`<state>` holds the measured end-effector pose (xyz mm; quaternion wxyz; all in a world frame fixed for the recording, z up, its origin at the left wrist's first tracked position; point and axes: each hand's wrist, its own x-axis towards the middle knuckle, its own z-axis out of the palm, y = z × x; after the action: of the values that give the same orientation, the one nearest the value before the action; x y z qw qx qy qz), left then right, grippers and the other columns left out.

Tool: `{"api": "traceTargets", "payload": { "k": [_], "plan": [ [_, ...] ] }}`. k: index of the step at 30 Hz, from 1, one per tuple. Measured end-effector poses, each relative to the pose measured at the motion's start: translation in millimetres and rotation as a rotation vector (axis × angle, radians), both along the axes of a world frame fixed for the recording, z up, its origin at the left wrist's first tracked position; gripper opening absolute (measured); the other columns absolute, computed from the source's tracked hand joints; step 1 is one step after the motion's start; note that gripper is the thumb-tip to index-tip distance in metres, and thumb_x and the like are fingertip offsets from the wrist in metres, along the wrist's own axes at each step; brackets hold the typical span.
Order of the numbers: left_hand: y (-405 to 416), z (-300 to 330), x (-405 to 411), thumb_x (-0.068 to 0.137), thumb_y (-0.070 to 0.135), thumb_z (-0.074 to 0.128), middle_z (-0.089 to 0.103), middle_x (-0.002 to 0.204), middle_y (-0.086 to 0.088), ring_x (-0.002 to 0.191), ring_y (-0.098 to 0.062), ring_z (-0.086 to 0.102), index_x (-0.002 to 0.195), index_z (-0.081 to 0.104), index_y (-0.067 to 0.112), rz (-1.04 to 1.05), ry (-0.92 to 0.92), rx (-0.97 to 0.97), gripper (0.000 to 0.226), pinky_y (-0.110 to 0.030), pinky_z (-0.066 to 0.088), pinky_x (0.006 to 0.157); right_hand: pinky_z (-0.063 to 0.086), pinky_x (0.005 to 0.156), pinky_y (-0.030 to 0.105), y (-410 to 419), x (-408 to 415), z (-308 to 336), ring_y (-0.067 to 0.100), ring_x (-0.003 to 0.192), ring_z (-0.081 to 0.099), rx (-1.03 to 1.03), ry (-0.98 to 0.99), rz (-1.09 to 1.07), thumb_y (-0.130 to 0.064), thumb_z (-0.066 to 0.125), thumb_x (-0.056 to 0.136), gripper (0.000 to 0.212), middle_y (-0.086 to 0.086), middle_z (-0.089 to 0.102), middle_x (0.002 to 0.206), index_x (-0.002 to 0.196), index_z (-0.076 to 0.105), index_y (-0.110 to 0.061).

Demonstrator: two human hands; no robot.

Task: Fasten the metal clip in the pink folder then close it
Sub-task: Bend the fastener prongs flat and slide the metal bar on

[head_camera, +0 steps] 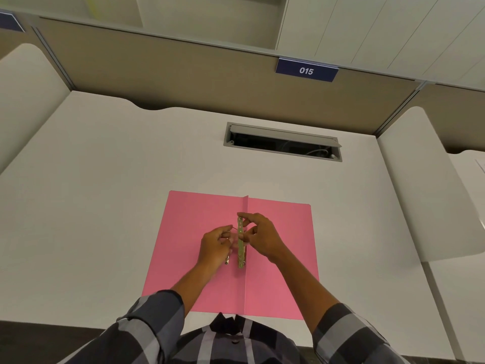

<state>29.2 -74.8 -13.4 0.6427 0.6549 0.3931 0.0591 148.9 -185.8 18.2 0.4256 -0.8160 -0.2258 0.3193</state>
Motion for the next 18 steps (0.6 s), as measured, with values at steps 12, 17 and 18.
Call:
{"api": "traceTargets", "payload": {
  "k": [12,17,18],
  "plan": [
    [-0.5,7.3,12.6,0.095,-0.011,0.063,0.082,0.08,0.014,0.074,-0.006,0.079,0.086,0.079,0.033,0.048,-0.047,-0.145,0.047,-0.013,0.059,0.064,0.067,0.07,0.043,0.7,1.6,-2.2,0.016,0.069,0.062,0.028,0.006,0.017,0.009,0.078,0.082,0.063,0.003,0.059,0.111,0.131,0.069,-0.029],
    [-1.7,6.9,14.2,0.096,-0.014,0.059,0.084,0.087,0.003,0.076,-0.014,0.081,0.097,0.081,0.022,0.074,-0.062,-0.199,0.043,-0.017,0.061,0.065,0.067,0.07,0.042,1.4,2.8,-2.1,0.018,0.073,0.062,0.018,-0.005,0.011,0.006,0.079,0.082,0.062,0.002,0.059,0.11,0.132,0.069,-0.029],
    [-1.7,5.7,14.5,0.095,-0.015,0.059,0.084,0.088,0.002,0.076,-0.014,0.081,0.101,0.082,0.018,0.083,-0.061,-0.211,0.04,-0.017,0.061,0.065,0.067,0.071,0.043,1.4,3.0,-2.3,0.02,0.074,0.062,0.016,-0.006,0.01,0.006,0.08,0.082,0.061,0.003,0.06,0.109,0.132,0.069,-0.029]
  ]
}}
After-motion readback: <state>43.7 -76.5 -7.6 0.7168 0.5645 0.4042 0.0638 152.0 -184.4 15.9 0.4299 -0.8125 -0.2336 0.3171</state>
